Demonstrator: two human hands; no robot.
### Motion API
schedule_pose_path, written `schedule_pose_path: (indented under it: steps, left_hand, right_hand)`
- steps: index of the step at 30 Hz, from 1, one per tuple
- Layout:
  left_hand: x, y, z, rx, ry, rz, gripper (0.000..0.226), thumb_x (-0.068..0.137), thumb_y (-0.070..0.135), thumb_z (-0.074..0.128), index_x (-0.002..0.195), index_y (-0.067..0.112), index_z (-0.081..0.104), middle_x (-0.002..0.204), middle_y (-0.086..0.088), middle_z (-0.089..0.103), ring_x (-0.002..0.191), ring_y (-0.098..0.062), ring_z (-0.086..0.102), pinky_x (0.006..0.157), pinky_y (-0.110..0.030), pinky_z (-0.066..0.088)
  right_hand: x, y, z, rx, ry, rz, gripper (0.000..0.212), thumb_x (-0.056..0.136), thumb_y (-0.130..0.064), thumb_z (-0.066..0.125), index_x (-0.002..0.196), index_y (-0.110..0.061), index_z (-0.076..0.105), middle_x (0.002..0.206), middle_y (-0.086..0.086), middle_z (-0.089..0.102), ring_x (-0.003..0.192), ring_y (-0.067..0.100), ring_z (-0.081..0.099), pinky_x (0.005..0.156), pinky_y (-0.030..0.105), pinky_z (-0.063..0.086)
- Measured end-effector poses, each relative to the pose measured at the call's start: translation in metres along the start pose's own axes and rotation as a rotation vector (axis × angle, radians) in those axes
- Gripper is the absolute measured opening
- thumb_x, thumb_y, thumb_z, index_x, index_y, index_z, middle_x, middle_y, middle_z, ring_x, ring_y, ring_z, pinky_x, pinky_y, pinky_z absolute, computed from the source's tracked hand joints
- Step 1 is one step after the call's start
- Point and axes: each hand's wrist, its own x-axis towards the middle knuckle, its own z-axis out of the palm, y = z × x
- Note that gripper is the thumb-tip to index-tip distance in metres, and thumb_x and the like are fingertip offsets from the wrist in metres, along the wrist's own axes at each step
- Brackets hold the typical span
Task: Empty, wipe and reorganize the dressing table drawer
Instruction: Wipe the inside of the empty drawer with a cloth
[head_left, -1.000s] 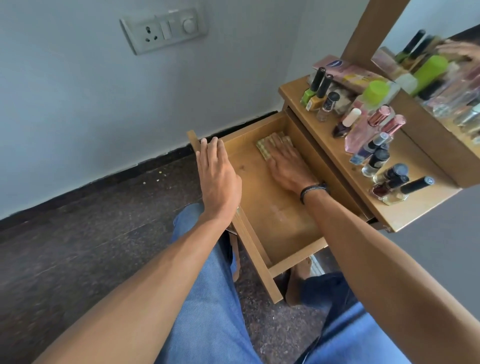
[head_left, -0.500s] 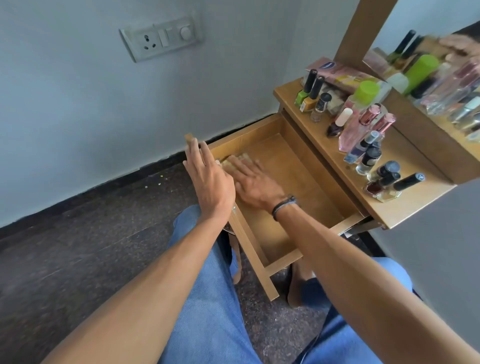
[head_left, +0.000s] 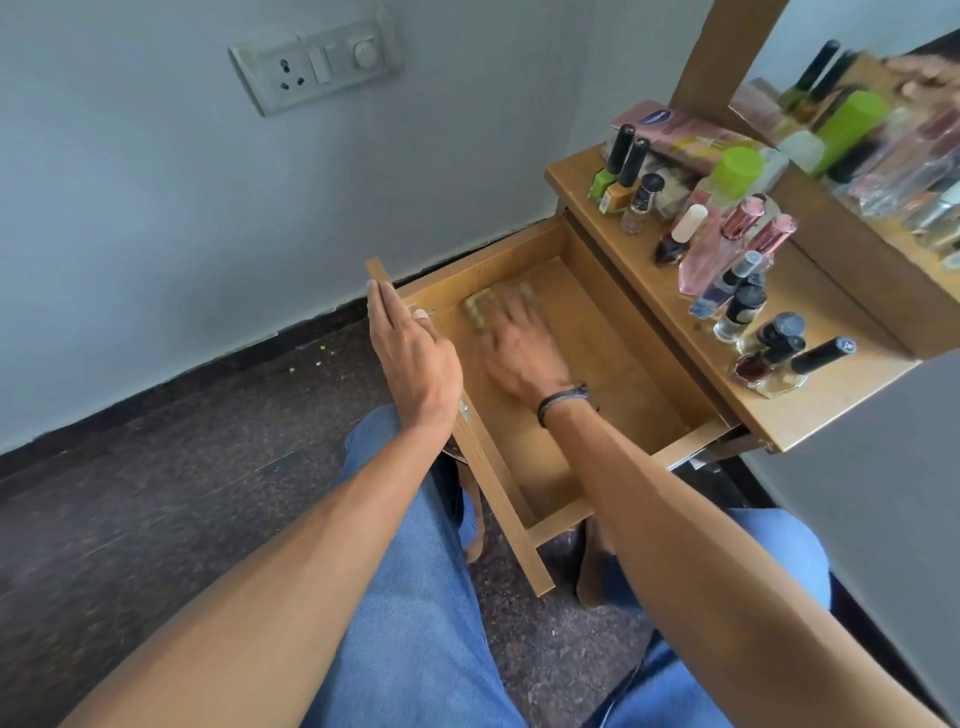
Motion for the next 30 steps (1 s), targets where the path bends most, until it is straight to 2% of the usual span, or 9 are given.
schedule_pose_path:
  steps: [3,7,9,13,17,20,25,28,30]
  left_hand:
    - [0.001,0.0,0.0,0.019,0.002,-0.009,0.053,0.107,0.011,0.035,0.157,-0.001,0.022,0.166,-0.012,0.017,0.153,-0.024,0.016,0.122,-0.028,0.011]
    - [-0.002,0.002,-0.002,0.034,-0.001,-0.001,0.053,0.107,0.01,0.035,0.157,-0.001,0.022,0.167,-0.012,0.017,0.153,-0.024,0.016,0.123,-0.028,0.011]
    - [-0.001,0.001,-0.002,0.036,-0.002,0.004,0.053,0.107,0.01,0.035,0.157,-0.001,0.022,0.167,-0.012,0.016,0.153,-0.024,0.016,0.125,-0.031,0.013]
    - [-0.001,0.001,-0.001,0.016,-0.009,-0.004,0.054,0.107,0.01,0.035,0.158,0.0,0.02,0.167,-0.011,0.015,0.153,-0.023,0.015,0.125,-0.031,0.014]
    - [-0.001,-0.001,0.0,0.025,-0.002,0.015,0.054,0.107,0.008,0.036,0.158,0.0,0.019,0.167,-0.011,0.015,0.153,-0.024,0.016,0.125,-0.032,0.015]
    - [0.001,-0.002,0.0,0.033,-0.004,0.017,0.054,0.106,0.007,0.036,0.157,-0.001,0.021,0.166,-0.012,0.017,0.153,-0.026,0.018,0.125,-0.033,0.016]
    - [0.0,0.0,0.0,0.046,-0.001,0.015,0.054,0.106,0.007,0.037,0.157,-0.001,0.022,0.166,-0.013,0.018,0.152,-0.027,0.019,0.124,-0.035,0.019]
    - [-0.001,0.001,-0.001,0.056,0.003,0.024,0.055,0.106,0.007,0.037,0.157,-0.001,0.021,0.166,-0.013,0.017,0.152,-0.027,0.018,0.124,-0.032,0.018]
    - [0.0,0.001,-0.001,0.057,0.006,0.023,0.055,0.106,0.006,0.036,0.157,-0.001,0.02,0.166,-0.013,0.017,0.152,-0.026,0.018,0.121,-0.026,0.013]
  right_hand:
    - [-0.003,-0.02,0.019,0.041,-0.104,-0.039,0.049,0.108,-0.032,0.035,0.156,-0.028,0.037,0.166,0.001,0.026,0.156,0.027,0.01,0.127,0.042,0.007]
    - [-0.006,0.002,0.007,0.051,-0.254,-0.145,0.05,0.108,-0.032,0.035,0.157,-0.031,0.034,0.167,-0.006,0.021,0.156,0.023,0.01,0.126,0.044,0.013]
    - [-0.013,0.021,-0.005,0.011,-0.258,-0.179,0.05,0.107,-0.031,0.037,0.157,-0.034,0.032,0.167,-0.008,0.019,0.156,0.024,0.01,0.124,0.045,0.014]
    - [-0.007,0.053,-0.026,-0.006,-0.171,0.053,0.053,0.109,-0.03,0.032,0.161,-0.036,0.02,0.17,-0.007,0.006,0.157,0.022,-0.002,0.122,0.034,-0.004]
    - [0.017,0.05,-0.014,-0.043,-0.143,0.218,0.057,0.109,-0.036,0.026,0.163,-0.029,0.011,0.171,0.003,-0.004,0.157,0.025,-0.01,0.127,0.044,-0.004]
    - [0.008,0.027,-0.002,-0.053,-0.147,0.149,0.056,0.109,-0.041,0.023,0.163,-0.031,0.011,0.171,0.003,-0.003,0.156,0.03,-0.01,0.126,0.048,-0.006]
    - [-0.016,-0.013,0.012,-0.094,-0.284,-0.048,0.056,0.109,-0.042,0.017,0.162,-0.035,0.001,0.17,-0.007,-0.012,0.156,0.02,-0.015,0.127,0.043,-0.005]
    - [-0.034,-0.001,0.006,-0.095,-0.352,-0.115,0.056,0.11,-0.042,0.018,0.163,-0.035,-0.001,0.169,-0.008,-0.015,0.155,0.017,-0.018,0.124,0.041,-0.008]
    - [-0.041,0.02,-0.005,-0.111,-0.393,-0.142,0.055,0.11,-0.045,0.015,0.16,-0.042,-0.008,0.166,-0.013,-0.024,0.152,0.017,-0.024,0.121,0.045,-0.011]
